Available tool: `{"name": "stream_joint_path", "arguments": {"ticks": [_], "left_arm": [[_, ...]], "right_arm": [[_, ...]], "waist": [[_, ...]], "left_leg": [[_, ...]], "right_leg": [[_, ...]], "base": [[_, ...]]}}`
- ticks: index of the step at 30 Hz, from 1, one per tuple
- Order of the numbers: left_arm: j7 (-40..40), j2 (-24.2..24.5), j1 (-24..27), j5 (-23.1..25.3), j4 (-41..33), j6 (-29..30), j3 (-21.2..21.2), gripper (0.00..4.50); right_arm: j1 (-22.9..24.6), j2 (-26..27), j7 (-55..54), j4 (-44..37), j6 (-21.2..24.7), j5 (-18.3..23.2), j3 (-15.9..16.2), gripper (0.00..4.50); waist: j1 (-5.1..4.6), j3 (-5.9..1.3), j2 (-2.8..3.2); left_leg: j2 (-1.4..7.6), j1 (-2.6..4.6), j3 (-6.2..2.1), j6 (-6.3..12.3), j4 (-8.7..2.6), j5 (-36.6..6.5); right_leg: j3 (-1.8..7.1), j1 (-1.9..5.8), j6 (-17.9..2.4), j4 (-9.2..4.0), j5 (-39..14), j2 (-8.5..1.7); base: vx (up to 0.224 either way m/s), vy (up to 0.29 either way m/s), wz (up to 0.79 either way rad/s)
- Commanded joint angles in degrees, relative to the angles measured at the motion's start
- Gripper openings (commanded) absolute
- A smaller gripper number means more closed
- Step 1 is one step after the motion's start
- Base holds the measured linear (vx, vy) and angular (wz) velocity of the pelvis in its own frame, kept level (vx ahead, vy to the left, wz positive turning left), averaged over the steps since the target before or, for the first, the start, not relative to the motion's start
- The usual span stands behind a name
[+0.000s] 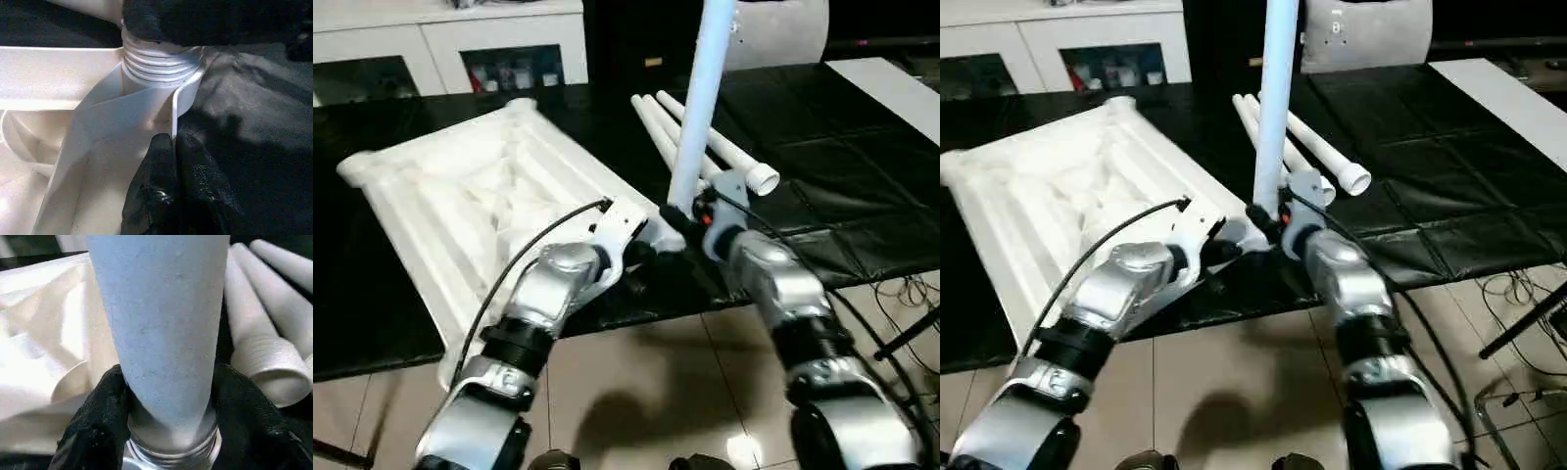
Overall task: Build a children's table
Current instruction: Rotate leg to tighten
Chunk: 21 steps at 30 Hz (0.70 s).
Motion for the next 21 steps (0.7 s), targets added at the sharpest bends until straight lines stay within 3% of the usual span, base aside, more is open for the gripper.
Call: {"name": "stream_joint_path", "arguments": {"ticks": [1,2,3,9,12,14,19,20,21], "left_arm": [[-0.65,-1.15,-3.63,-1.41,-4.45,-2.67,0.92,0.00],[-0.89,-0.95,-3.35,-1.23,-4.86,-2.46,0.71,0.00],[-0.89,-0.95,-3.35,-1.23,-4.86,-2.46,0.71,0.00],[-1.32,0.91,-3.25,0.19,-3.07,-5.33,-0.75,0.00],[-1.71,2.25,-3.76,1.45,-1.11,-8.24,-1.92,0.00],[-2.50,3.48,-4.87,2.10,1.75,-10.68,-2.14,0.00],[-2.28,4.30,-7.30,2.57,6.79,-14.08,-1.77,0.00],[-1.81,4.51,-8.65,2.77,9.62,-16.08,-1.67,0.00],[-1.92,4.79,-10.44,3.12,13.42,-18.97,-1.98,0.00]], "right_arm": [[1.20,2.20,-0.56,3.47,0.44,1.32,-0.13,2.14],[1.39,2.16,-0.13,3.27,-0.70,1.23,-0.23,2.68],[1.39,2.16,-0.13,3.27,-0.70,1.23,-0.23,2.82],[3.68,0.38,1.69,-0.09,-1.94,1.63,-0.89,3.26],[6.01,-2.40,0.37,-2.47,-4.09,-1.24,0.19,3.46],[9.43,-3.87,2.39,-7.74,-2.25,0.90,-1.59,3.66],[14.15,-5.30,4.03,-15.84,0.46,2.74,-2.33,3.96],[15.88,-5.70,4.25,-18.68,1.31,3.34,-2.36,4.06],[17.90,-5.99,4.67,-21.87,2.29,4.45,-2.33,4.14]], "waist": [[0.53,-4.74,-0.27],[0.73,-4.74,-0.25],[0.80,-4.70,-0.21],[1.14,-4.44,-0.35],[1.24,-4.41,-0.51],[1.91,-4.54,-0.49],[2.21,-4.67,-0.61],[2.05,-4.64,-0.72],[2.31,-4.69,-0.63]], "left_leg": [[1.20,0.51,-0.21,3.85,-3.28,-5.72],[1.18,0.52,-0.09,4.68,-3.19,-5.26],[1.24,0.51,-0.11,4.86,-3.22,-5.19],[1.43,0.68,0.01,4.74,-3.43,-6.81],[1.27,0.62,0.09,4.01,-3.45,-6.78],[1.28,0.80,0.13,4.39,-3.30,-6.22],[1.23,0.68,0.09,4.65,-3.28,-5.40],[1.14,0.44,0.04,4.76,-3.32,-5.10],[0.95,0.69,0.24,5.06,-3.13,-5.20]], "right_leg": [[2.42,3.78,-13.20,-3.66,-3.61,-4.28],[2.46,3.84,-13.69,-3.57,-2.29,-4.35],[2.46,3.85,-13.78,-3.54,-2.17,-4.38],[2.51,3.77,-13.17,-3.85,-4.96,-4.41],[2.54,3.74,-12.19,-4.04,-6.25,-4.27],[2.78,3.73,-11.21,-4.06,-5.48,-4.35],[2.69,3.79,-10.92,-3.72,-3.72,-4.24],[2.67,3.92,-10.95,-3.72,-3.63,-4.23],[2.73,3.69,-10.37,-4.10,-3.97,-4.07]], "base": [[0.000,0.000,0.00],[0.000,0.000,0.00],[0.000,0.000,0.00],[0.000,0.000,0.00],[0.000,0.000,0.00],[0.000,0.000,0.00],[0.000,0.000,0.00],[0.000,0.000,0.00],[0.000,0.000,0.00]]}}
